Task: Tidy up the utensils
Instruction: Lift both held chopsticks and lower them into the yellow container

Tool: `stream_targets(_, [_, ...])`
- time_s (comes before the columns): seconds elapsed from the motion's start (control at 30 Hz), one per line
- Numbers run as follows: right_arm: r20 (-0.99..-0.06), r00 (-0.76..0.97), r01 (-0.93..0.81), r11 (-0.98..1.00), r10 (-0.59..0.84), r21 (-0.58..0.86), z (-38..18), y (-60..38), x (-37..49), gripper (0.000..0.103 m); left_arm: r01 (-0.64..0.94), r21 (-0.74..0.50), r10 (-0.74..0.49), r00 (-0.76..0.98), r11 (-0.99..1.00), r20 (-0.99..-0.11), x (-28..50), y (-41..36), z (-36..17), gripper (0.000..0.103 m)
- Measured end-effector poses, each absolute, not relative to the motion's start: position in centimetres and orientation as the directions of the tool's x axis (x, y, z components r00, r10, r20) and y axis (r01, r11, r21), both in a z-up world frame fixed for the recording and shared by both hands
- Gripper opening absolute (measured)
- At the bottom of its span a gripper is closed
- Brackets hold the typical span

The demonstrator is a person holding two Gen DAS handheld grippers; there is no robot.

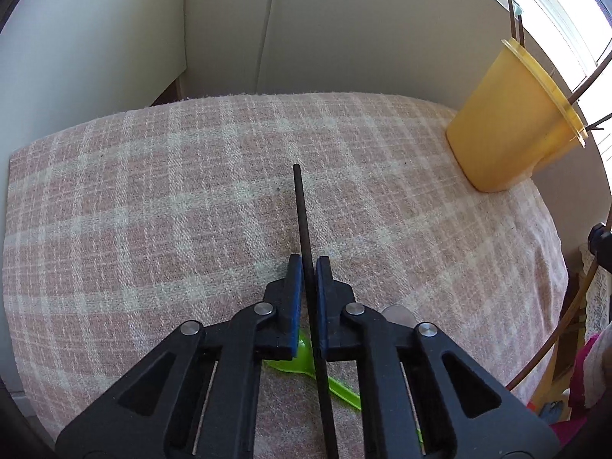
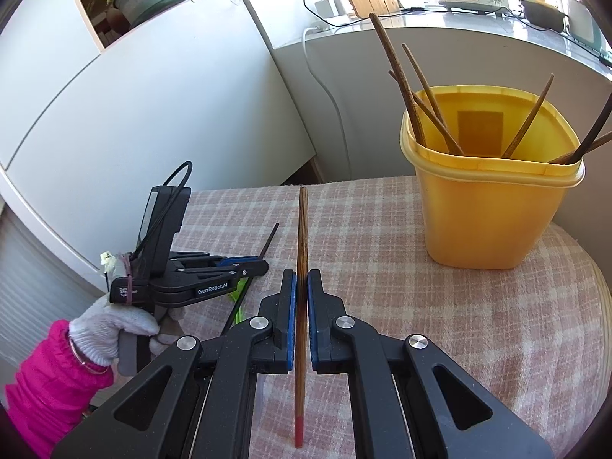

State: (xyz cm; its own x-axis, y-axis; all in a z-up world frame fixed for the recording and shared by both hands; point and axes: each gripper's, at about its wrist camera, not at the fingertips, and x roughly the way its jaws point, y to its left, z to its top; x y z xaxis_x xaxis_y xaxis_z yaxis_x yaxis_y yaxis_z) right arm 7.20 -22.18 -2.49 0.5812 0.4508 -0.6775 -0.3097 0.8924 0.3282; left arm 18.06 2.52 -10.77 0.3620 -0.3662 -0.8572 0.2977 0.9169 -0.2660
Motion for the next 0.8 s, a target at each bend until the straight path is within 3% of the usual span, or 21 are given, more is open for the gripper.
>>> stream_targets(0.2, [-0.662, 0.601, -0.314, 0.894, 0.448, 0.319, -1.8, -23.6, 6.7, 0.004, 0.290, -0.339, -0.439, 0.441, 0.895, -0.783, 17.0, 4.2, -7.9, 0.003])
stream_targets(0.5, [-0.626, 0.664, -0.282, 0.912, 0.409, 0.296, 0.1, -27.1, 5.3, 0.004, 0.399, -0.333, -0.515, 0.566, 0.854, -0.643, 13.6, 3.3, -0.1, 0.003])
stream_targets(0.8, [-0.558, 0.753, -0.248, 0.935, 0.350, 0.251, 3.3, -29.6, 3.8, 0.004, 0.462, -0.332, -0.567, 0.613, 0.822, -0.551, 13.2, 0.3, 4.0, 0.003])
